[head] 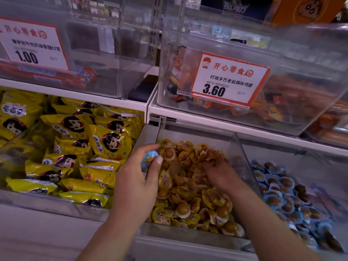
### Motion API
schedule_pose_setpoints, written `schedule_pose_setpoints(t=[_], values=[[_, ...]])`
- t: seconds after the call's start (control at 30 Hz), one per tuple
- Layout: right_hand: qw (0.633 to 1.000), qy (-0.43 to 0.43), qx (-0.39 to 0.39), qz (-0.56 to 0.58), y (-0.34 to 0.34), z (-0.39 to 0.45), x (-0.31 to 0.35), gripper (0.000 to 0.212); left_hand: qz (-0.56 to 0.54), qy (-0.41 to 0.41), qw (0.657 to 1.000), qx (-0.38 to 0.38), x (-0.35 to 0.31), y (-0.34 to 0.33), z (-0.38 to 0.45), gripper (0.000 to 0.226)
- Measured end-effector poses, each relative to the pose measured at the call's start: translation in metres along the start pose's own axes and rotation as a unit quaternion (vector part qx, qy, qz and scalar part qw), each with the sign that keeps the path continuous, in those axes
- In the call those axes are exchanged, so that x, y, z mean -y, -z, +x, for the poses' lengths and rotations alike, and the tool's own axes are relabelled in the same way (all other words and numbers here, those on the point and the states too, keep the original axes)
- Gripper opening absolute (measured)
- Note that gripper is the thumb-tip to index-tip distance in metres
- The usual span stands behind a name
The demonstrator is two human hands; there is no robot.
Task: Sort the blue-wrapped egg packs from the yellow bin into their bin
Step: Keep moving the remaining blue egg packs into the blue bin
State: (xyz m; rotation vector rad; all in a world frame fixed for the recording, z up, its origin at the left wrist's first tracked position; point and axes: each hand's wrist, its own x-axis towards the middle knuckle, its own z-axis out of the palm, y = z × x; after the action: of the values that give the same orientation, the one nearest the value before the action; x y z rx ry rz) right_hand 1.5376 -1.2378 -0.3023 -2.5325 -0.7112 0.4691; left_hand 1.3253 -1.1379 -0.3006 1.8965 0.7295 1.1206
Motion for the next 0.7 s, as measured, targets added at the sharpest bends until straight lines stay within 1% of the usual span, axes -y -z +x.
schedule_pose_setpoints(t=[0.07,0.1,0.17,0.23,0.3,0.33,0.4,0.47,0.53,0.57,0.63,0.7], values=[[0.996,-0.031,0.006,0.089,-0.011,0.008,-0.002,0.066,0.004,0.009,1.000,-0.012,0.001,-0.003,-0.001,0.021],[0.992,-0.059,0.003,0.112,-0.017,0.011,-0.002,0.069,0.003,0.013,1.000,-0.016,0.001,-0.004,-0.002,0.022],[0.989,-0.102,-0.012,0.107,-0.023,0.017,-0.005,0.068,-0.015,0.025,0.999,-0.019,0.002,-0.005,-0.003,0.021],[0.989,-0.103,-0.025,0.101,-0.020,0.022,-0.008,0.063,-0.040,0.037,0.998,-0.021,0.002,-0.006,-0.003,0.019],[0.979,-0.121,-0.034,0.162,-0.017,0.024,-0.014,0.061,-0.046,0.044,0.998,-0.026,0.002,-0.008,-0.002,0.020],[0.966,-0.141,-0.028,0.213,-0.017,0.023,-0.016,0.063,-0.047,0.049,0.997,-0.032,0.001,-0.008,-0.002,0.020],[0.929,-0.181,0.024,0.322,-0.022,0.020,-0.019,0.066,-0.050,0.060,0.996,-0.047,0.001,-0.010,-0.002,0.019],[0.887,-0.191,0.080,0.414,-0.029,0.018,-0.017,0.059,-0.052,0.065,0.995,-0.057,0.000,-0.012,-0.004,0.017],[0.855,-0.191,0.117,0.467,-0.036,0.022,-0.012,0.051,-0.051,0.070,0.994,-0.067,-0.002,-0.015,-0.005,0.018],[0.842,-0.192,0.133,0.486,-0.040,0.025,-0.009,0.051,-0.050,0.071,0.994,-0.073,-0.002,-0.016,-0.006,0.019],[0.811,-0.184,0.172,0.528,-0.046,0.030,-0.001,0.058,-0.049,0.077,0.992,-0.082,-0.003,-0.018,-0.007,0.019],[0.785,-0.149,0.201,0.567,-0.049,0.036,0.008,0.064,-0.051,0.080,0.992,-0.085,-0.004,-0.018,-0.007,0.018]])
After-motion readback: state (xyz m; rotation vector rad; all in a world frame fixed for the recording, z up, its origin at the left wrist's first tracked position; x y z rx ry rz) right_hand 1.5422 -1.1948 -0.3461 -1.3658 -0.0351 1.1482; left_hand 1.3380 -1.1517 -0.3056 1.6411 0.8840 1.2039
